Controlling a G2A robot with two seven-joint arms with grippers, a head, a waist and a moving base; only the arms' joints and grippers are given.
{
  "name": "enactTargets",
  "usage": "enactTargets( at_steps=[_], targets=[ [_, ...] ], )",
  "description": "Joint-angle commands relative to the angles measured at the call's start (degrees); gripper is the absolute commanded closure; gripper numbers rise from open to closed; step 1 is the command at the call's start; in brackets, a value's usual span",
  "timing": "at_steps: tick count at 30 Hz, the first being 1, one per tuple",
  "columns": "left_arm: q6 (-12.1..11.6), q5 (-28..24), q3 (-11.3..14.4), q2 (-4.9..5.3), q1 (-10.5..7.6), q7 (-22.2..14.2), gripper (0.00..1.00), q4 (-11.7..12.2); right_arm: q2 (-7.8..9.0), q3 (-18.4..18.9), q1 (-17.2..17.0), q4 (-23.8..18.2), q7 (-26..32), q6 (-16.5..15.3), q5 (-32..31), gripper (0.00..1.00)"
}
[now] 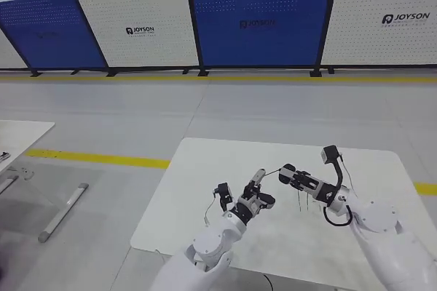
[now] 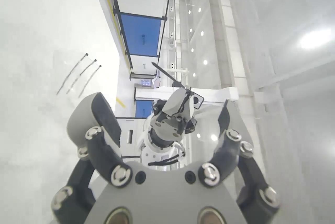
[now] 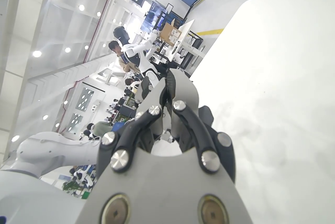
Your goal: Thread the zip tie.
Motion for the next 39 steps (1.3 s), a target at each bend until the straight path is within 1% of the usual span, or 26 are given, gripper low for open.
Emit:
enactTargets(
  at_steps=[1,8,10,13,15,17,18,19,20,21,22,24,25,26,30,39],
  targets=[
    [0.2,-0.1,0.0,-0.01,-0.07,0.2,0.0,0.1,0.0,0.0,0.0,0.0,0.0,0.0,0.0,1.0],
    [0.2,-0.3,0.0,-0.02,-0.06,0.1,0.0,0.1,0.0,0.0,0.0,0.0,0.0,0.0,0.0,1.0],
    [0.3,-1.9,0.0,-0.1,-0.53,-0.8,0.0,-0.2,0.0,0.0,0.0,0.0,0.0,0.0,0.0,1.0],
    [-1.4,-4.1,0.1,-0.39,-1.22,-0.4,0.0,0.0,0.0,0.0,0.0,0.0,0.0,0.0,0.0,1.0],
    [-1.0,-6.1,0.2,-0.57,-2.15,-1.2,0.0,0.6,0.0,0.0,0.0,0.0,0.0,0.0,0.0,1.0],
    [-1.6,-7.4,0.0,-0.73,-2.74,-0.8,0.0,1.0,0.0,0.0,0.0,0.0,0.0,0.0,0.0,1.0],
    [-1.6,-7.8,0.1,-0.78,-2.97,-1.1,0.16,1.2,0.0,0.0,0.0,0.0,0.0,0.0,0.0,1.0],
    [-1.5,-8.1,0.1,-0.81,-3.28,-1.2,0.52,1.6,0.0,0.0,0.0,0.0,0.0,0.0,0.0,1.0],
    [-1.4,-8.3,0.1,-0.84,-3.45,-1.2,0.57,1.9,0.0,0.0,0.0,0.0,0.0,0.0,0.0,1.0],
    [-1.4,-8.3,0.1,-0.86,-3.61,-1.0,0.68,2.2,0.0,0.0,0.0,0.0,0.0,0.0,0.0,1.0],
    [-2.1,-7.7,0.0,-0.93,-3.81,0.1,0.75,2.5,0.0,0.0,0.0,0.0,0.0,0.0,0.0,1.0],
    [-2.3,-7.8,0.4,-1.03,-3.98,0.2,0.94,3.0,0.0,0.0,0.0,0.0,0.0,0.0,0.0,1.0],
    [-2.3,-8.1,0.3,-1.07,-4.13,0.3,0.95,3.2,0.0,0.0,0.0,0.0,0.0,0.0,0.0,1.0],
    [-2.4,-8.2,0.2,-1.09,-4.28,0.4,1.0,3.6,0.0,0.0,0.0,0.0,0.0,0.0,0.0,1.0],
    [-2.5,-8.0,0.0,-1.11,-4.41,0.5,1.0,4.1,0.0,0.0,0.0,0.0,0.0,0.0,0.0,1.0],
    [-2.8,-7.7,0.0,-1.21,-4.6,0.4,1.0,4.2,0.0,0.0,0.0,0.0,0.0,0.0,0.0,1.0]
  ],
)
